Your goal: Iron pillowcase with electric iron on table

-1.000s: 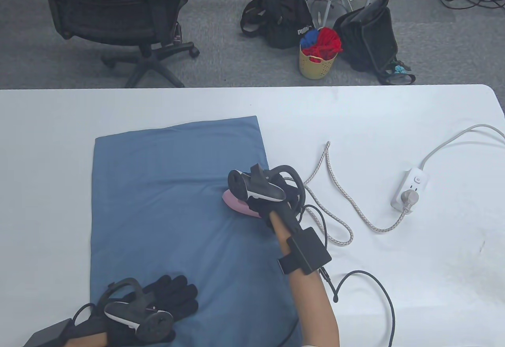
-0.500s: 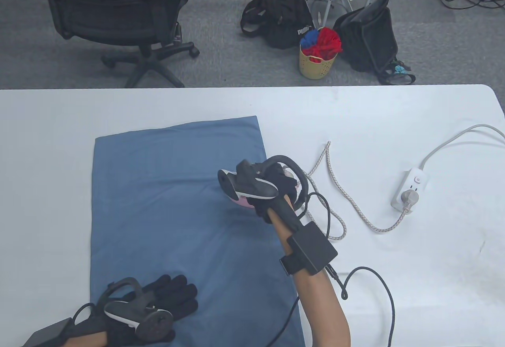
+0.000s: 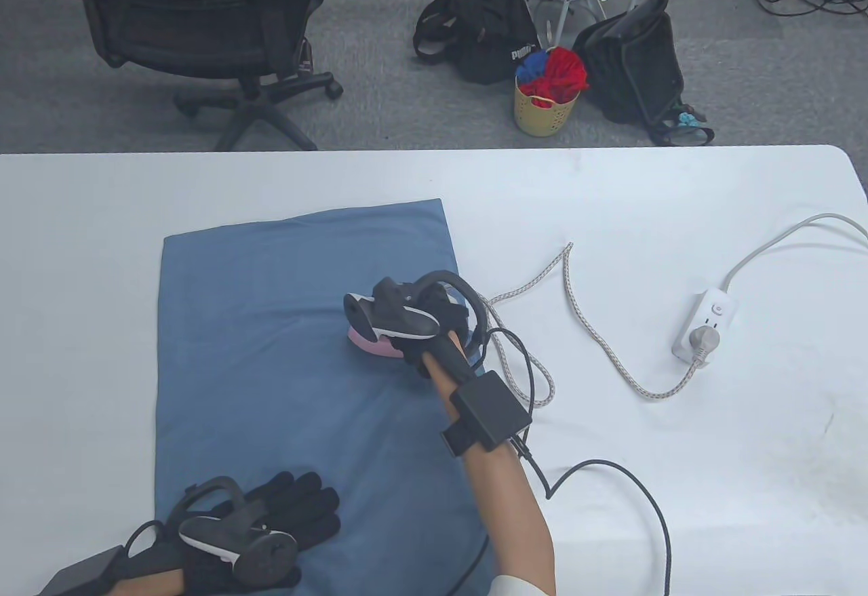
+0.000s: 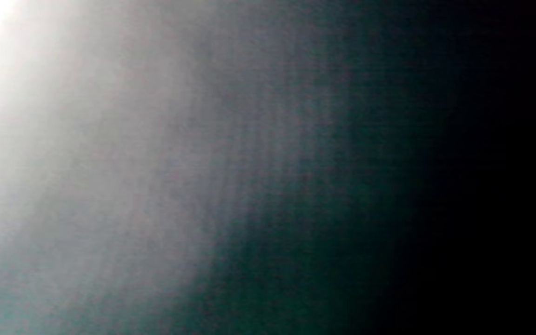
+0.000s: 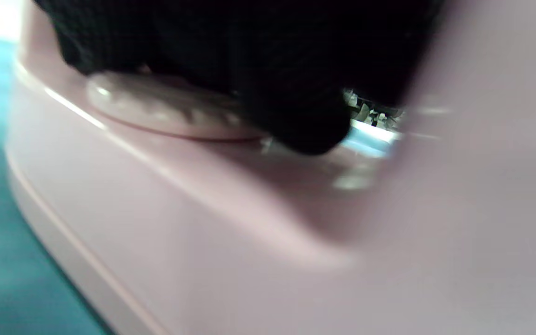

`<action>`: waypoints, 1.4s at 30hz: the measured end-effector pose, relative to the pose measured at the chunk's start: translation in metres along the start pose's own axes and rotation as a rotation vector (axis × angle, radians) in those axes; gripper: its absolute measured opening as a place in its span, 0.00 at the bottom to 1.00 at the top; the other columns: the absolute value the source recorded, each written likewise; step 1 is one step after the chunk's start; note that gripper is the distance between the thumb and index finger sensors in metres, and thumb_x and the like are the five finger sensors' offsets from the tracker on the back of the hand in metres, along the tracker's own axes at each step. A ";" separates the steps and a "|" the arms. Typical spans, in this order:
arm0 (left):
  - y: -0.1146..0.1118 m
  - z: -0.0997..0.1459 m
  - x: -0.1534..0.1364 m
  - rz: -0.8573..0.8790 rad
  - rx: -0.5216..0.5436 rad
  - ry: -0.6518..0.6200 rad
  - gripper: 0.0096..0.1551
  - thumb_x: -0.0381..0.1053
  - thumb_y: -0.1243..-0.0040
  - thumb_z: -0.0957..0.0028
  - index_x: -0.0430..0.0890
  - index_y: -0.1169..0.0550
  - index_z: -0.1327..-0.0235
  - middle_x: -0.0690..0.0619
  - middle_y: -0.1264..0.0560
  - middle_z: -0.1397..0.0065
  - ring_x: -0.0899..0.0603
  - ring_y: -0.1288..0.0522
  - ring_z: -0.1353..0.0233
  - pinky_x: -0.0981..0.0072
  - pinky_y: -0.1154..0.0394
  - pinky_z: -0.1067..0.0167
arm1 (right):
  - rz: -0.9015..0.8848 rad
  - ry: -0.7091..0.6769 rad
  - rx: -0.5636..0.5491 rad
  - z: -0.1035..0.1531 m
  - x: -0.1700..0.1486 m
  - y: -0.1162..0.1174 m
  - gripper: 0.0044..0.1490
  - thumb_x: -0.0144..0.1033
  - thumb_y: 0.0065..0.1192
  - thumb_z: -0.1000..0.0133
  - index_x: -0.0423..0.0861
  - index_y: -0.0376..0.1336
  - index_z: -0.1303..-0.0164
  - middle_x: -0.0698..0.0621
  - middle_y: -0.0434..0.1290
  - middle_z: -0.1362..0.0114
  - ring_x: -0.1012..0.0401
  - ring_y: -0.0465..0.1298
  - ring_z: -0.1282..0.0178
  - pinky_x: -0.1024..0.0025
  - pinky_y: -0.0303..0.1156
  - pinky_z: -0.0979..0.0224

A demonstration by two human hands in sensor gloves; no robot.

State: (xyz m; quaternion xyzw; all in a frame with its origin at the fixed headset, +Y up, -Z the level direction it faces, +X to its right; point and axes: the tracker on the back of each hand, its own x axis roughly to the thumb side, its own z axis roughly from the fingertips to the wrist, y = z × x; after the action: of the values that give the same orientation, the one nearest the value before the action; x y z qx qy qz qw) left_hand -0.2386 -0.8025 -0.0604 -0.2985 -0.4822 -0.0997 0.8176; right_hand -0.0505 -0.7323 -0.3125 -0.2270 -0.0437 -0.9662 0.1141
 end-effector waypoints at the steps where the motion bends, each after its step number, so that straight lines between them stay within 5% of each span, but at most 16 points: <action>1: 0.000 0.000 0.000 0.000 0.000 0.000 0.45 0.69 0.67 0.45 0.60 0.71 0.27 0.52 0.80 0.18 0.36 0.79 0.21 0.41 0.72 0.25 | 0.010 0.003 -0.007 0.000 -0.001 0.000 0.21 0.47 0.62 0.52 0.53 0.70 0.51 0.58 0.78 0.62 0.66 0.83 0.68 0.61 0.80 0.49; 18: 0.000 0.000 0.000 0.003 -0.003 -0.002 0.45 0.69 0.67 0.45 0.60 0.71 0.27 0.53 0.80 0.19 0.36 0.79 0.21 0.42 0.73 0.25 | -0.020 0.138 0.003 -0.042 -0.028 0.003 0.21 0.47 0.62 0.53 0.54 0.69 0.52 0.58 0.77 0.62 0.65 0.82 0.68 0.61 0.80 0.47; 24: 0.000 0.000 -0.001 0.004 -0.003 -0.001 0.45 0.69 0.67 0.45 0.60 0.71 0.27 0.53 0.80 0.19 0.37 0.79 0.21 0.42 0.73 0.25 | 0.014 0.112 -0.012 -0.033 -0.022 -0.005 0.21 0.46 0.63 0.53 0.53 0.70 0.51 0.57 0.78 0.62 0.64 0.83 0.68 0.60 0.80 0.47; 31: 0.000 0.000 -0.001 0.003 -0.003 -0.001 0.45 0.69 0.67 0.45 0.60 0.71 0.27 0.53 0.80 0.19 0.36 0.79 0.21 0.42 0.73 0.25 | 0.090 -0.172 -0.004 0.013 0.035 -0.045 0.21 0.48 0.62 0.52 0.53 0.70 0.51 0.59 0.78 0.64 0.67 0.82 0.72 0.63 0.81 0.52; 37: 0.000 0.000 -0.001 -0.001 -0.002 0.002 0.45 0.69 0.67 0.45 0.60 0.71 0.27 0.52 0.80 0.19 0.36 0.79 0.21 0.41 0.73 0.25 | 0.023 -0.232 -0.011 0.014 0.060 -0.009 0.21 0.48 0.62 0.52 0.53 0.70 0.51 0.59 0.78 0.63 0.67 0.82 0.71 0.63 0.81 0.51; 42: 0.000 0.000 -0.001 0.006 -0.005 -0.002 0.45 0.69 0.67 0.45 0.60 0.72 0.27 0.53 0.81 0.19 0.37 0.79 0.21 0.42 0.73 0.25 | 0.033 -0.207 -0.066 0.010 0.057 -0.009 0.21 0.47 0.61 0.52 0.53 0.70 0.52 0.58 0.78 0.64 0.66 0.82 0.71 0.63 0.81 0.51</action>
State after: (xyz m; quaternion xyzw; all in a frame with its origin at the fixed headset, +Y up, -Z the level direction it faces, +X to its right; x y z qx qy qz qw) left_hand -0.2389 -0.8027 -0.0612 -0.3021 -0.4818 -0.0981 0.8167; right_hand -0.0983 -0.7336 -0.2780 -0.3298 -0.0197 -0.9365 0.1174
